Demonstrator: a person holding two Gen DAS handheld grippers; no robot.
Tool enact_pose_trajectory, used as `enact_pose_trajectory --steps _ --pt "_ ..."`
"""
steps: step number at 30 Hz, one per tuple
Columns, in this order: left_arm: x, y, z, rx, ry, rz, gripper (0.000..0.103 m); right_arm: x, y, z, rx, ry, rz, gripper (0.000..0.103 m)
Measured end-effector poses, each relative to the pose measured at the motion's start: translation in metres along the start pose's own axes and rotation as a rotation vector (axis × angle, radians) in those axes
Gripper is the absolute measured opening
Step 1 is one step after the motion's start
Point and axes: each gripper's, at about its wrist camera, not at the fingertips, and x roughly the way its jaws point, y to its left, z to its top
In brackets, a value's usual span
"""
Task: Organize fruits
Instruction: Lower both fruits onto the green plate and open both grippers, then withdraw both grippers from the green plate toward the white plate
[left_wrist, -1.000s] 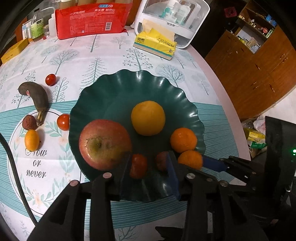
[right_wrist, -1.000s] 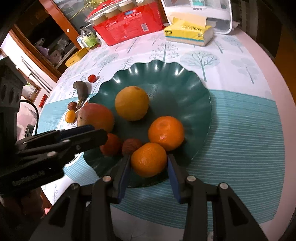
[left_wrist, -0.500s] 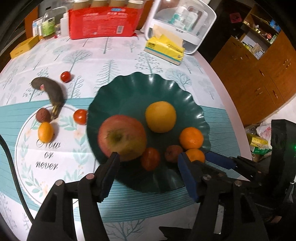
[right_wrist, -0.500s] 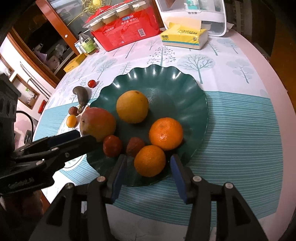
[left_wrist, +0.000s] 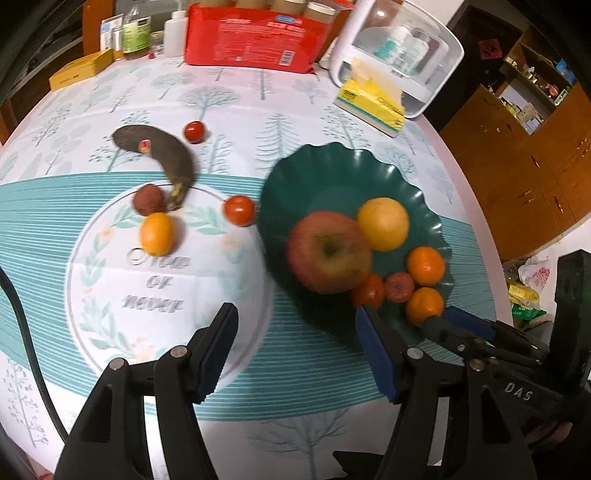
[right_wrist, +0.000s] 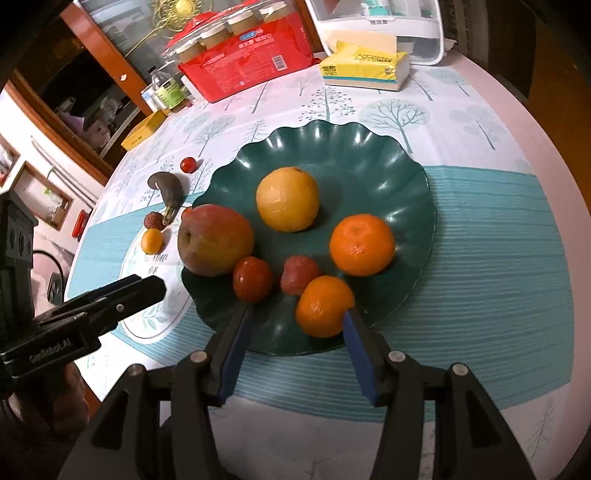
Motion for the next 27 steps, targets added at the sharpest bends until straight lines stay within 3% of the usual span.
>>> enact_pose_trajectory --steps 12,19,27 --pt "-0.027 0.072 0.014 0.001 0.004 0.037 0.065 0.005 0.031 -0.014 0.155 -0.016 -0.041 0.054" --pt "-0.041 0.12 0.03 0.02 0.021 0.079 0.065 0.017 0.069 -0.021 0.214 -0.03 -0.053 0.054" --pt "-0.049 0.176 0.06 0.062 0.044 0.099 0.072 0.041 0.122 -0.027 0.247 -0.049 -0.056 0.054"
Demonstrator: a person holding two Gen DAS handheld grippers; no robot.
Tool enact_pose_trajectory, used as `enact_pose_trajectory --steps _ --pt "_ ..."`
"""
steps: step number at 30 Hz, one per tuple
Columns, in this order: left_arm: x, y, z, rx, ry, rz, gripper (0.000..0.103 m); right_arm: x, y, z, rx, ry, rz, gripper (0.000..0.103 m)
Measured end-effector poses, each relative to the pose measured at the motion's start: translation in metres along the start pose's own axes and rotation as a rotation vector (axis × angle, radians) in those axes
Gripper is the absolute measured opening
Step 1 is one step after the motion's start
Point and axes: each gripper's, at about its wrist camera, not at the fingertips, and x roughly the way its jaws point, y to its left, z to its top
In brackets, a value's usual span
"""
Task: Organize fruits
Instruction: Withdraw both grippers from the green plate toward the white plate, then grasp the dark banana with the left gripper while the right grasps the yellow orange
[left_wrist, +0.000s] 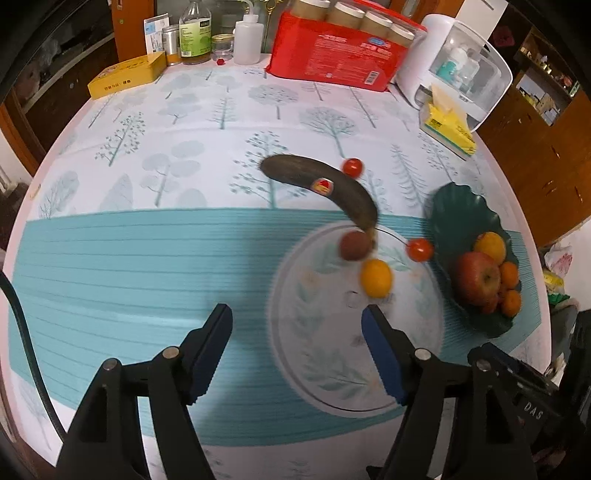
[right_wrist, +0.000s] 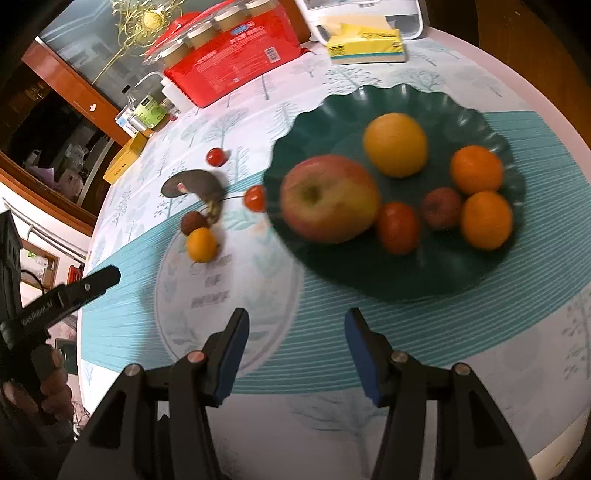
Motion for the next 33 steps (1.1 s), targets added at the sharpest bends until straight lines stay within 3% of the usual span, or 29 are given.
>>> enact_pose_trajectory --steps 14,22,27,33 --pt "0.013 0.043 0.06 0.025 0.075 0.016 0.078 0.027 0.069 -0.01 -0.03 -0.037 -0.028 0.054" --pt "0.02 0.043 0.091 -0.065 0.122 0.017 0.078 0.042 0.1 0.003 -0.154 -0.069 -0.053 0.054" --pt "0.036 0.041 0.112 -0.165 0.161 -0.026 0.078 0.058 0.117 0.011 -0.263 -0.1 -0.071 0.054" --pt "0.056 0.026 0.132 -0.213 0.183 -0.039 0.078 0.075 0.13 0.013 -0.404 -0.139 -0.085 0.054"
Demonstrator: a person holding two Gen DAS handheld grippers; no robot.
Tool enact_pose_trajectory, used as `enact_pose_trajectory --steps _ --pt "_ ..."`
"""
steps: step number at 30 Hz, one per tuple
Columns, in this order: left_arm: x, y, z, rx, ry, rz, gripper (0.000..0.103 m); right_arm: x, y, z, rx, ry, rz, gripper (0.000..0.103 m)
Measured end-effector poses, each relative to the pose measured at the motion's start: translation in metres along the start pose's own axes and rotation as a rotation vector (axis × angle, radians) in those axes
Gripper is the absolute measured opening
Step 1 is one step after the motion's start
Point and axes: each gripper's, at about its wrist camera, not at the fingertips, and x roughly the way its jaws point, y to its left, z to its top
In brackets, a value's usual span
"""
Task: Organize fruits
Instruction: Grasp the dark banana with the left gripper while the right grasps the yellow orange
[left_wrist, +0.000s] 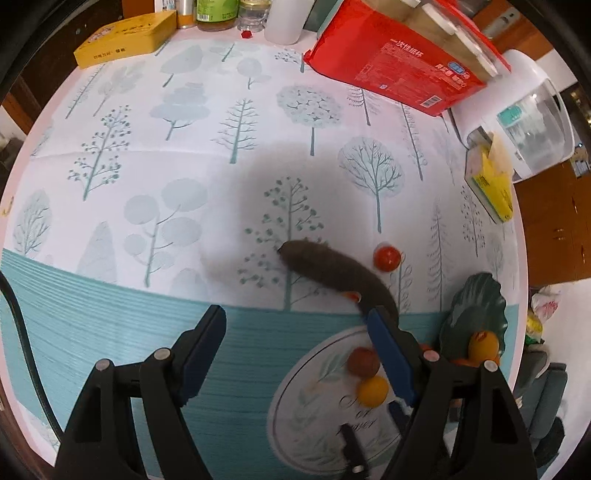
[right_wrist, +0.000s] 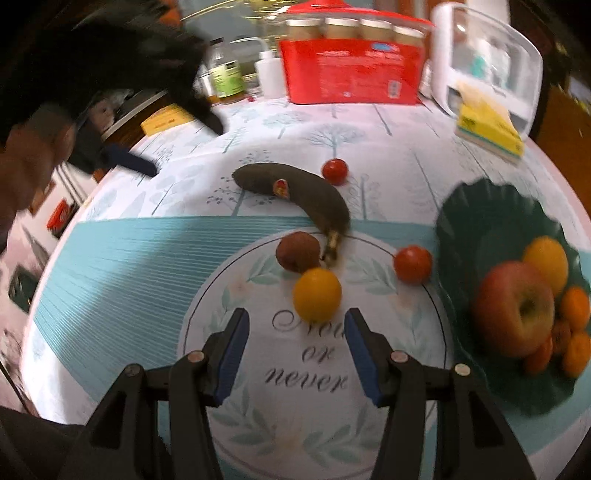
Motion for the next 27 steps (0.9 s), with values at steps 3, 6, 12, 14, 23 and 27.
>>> enact_pose_trajectory --steps 3,6,12,14,23,27 --pt "0.013 -0.009 0.01 -0.035 0.032 -0.016 0.078 0.006 0.001 0.0 -0.032 -0.009 0.008 0.054" --pt "0.029 -0.02 0.017 -0.065 0.075 -0.012 0.078 0.011 0.001 0.0 -0.066 -0.022 0.002 0.054" --pt "0.058 -0.038 0.029 -0.112 0.126 -0.013 0.078 0.016 -0.005 0.005 -0.099 -0.046 0.008 0.048" --pt "0.067 -0.044 0.032 -0.11 0.143 -0.005 0.078 0.019 -0.009 0.006 -0.102 -0.039 0.019 0.044" --pt "0.093 -0.057 0.036 -0.139 0.195 0.049 0.073 0.023 -0.022 0.008 -0.094 -0.017 0.087 0.032" --pt "0.098 -0.06 0.036 -0.144 0.203 0.093 0.07 0.023 -0.027 0.009 -0.077 -0.013 0.119 0.032"
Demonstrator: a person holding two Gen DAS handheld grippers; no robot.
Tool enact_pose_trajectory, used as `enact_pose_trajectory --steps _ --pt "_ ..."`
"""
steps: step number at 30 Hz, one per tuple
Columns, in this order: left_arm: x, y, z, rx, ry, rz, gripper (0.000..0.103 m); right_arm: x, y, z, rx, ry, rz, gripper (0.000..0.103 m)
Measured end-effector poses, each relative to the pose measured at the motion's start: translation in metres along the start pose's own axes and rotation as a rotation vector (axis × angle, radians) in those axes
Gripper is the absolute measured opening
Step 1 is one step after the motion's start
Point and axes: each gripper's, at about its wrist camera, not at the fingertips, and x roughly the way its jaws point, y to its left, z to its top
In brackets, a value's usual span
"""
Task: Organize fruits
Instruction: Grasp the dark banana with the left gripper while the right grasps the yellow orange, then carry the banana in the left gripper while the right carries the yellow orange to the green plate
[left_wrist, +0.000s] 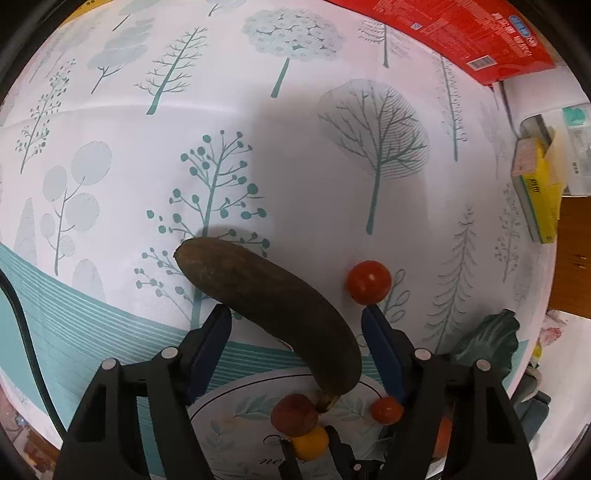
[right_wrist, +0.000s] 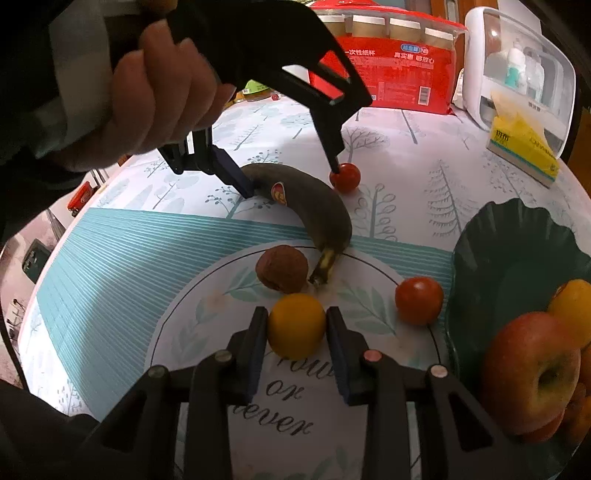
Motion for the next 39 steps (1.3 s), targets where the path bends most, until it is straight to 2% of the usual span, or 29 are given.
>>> enact_pose_trajectory --steps 6,12,18,26,32,39 --pt "0.011 -0.004 0.001 -0.017 0.016 0.048 0.064 -0.002 -0.005 0.0 0.002 0.004 0.011 0.032" --pt "0.015 -0.016 0.002 -0.015 0.002 0.106 0.064 -0.004 -0.01 0.0 0.016 0.003 0.015 0.032" --pt "0.013 -0.018 -0.001 -0.033 -0.023 0.109 0.06 -0.008 -0.013 -0.001 0.031 -0.003 0.011 0.032" --pt "-0.002 0.0 -0.017 -0.025 -0.08 0.032 0.051 -0.016 -0.014 -0.003 0.035 -0.014 -0.005 0.032" --pt "-0.013 0.015 -0.031 0.002 -0.172 -0.077 0.047 -0.024 -0.014 -0.006 0.036 -0.025 -0.029 0.032" --pt "-0.019 0.03 -0.043 0.035 -0.241 -0.186 0.044 -0.035 -0.013 -0.01 0.05 -0.038 -0.064 0.032"
